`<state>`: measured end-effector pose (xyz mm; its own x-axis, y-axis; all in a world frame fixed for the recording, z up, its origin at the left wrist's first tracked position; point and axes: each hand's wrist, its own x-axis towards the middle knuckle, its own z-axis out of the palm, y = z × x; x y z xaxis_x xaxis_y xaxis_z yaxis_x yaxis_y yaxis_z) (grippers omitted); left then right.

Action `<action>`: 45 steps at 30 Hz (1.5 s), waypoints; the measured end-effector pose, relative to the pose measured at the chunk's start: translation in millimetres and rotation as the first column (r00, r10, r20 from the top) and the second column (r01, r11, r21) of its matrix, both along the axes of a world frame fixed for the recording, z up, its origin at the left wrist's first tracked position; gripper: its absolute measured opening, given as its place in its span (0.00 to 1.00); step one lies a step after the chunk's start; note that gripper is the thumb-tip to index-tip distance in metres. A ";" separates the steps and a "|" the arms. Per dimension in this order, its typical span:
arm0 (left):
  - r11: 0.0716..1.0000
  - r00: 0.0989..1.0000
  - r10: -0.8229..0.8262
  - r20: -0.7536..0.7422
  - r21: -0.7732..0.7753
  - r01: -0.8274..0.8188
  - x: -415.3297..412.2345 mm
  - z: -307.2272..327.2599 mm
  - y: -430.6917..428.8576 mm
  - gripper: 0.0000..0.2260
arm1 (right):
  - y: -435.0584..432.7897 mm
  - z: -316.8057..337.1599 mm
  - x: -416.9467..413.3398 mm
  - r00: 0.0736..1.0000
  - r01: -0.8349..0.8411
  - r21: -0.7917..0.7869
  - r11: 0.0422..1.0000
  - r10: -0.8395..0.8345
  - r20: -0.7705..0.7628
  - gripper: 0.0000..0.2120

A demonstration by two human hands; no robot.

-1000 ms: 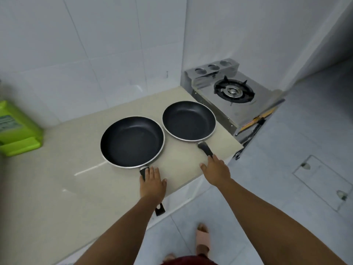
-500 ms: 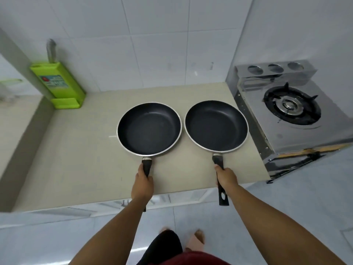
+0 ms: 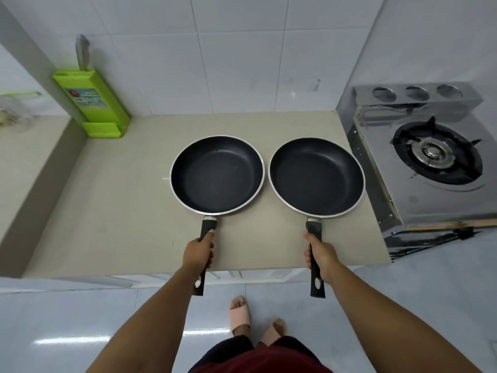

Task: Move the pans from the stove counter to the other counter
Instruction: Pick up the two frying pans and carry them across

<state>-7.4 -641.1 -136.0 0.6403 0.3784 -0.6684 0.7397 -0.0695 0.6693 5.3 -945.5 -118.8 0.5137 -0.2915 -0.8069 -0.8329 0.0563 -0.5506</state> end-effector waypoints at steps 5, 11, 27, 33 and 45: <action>0.997 0.998 0.052 -0.020 0.051 -0.051 3.9 -5.2 -3.4 0.24 | 10.4 -5.6 2.6 1.000 -0.025 -0.213 0.977 0.027 0.008 0.23; 0.986 0.999 0.043 -0.009 0.160 -0.042 -3.9 0.8 -6.8 0.27 | 14.0 -7.2 -1.9 0.999 -0.005 -0.320 0.947 0.022 0.048 0.23; 0.878 0.938 0.309 0.155 0.333 -0.344 -169.3 51.0 29.5 0.21 | 43.6 37.7 -45.2 0.900 -0.326 -0.347 0.880 0.401 0.171 0.20; 0.774 0.823 0.529 0.207 0.278 -0.568 -246.1 56.7 37.0 0.22 | 99.9 52.5 -66.5 0.775 -0.497 -0.340 0.799 0.584 0.240 0.20; 0.439 0.507 0.819 0.268 0.276 -0.855 -382.6 89.1 107.2 0.23 | 265.5 80.1 -125.4 0.490 -0.766 -0.281 0.578 0.808 0.327 0.21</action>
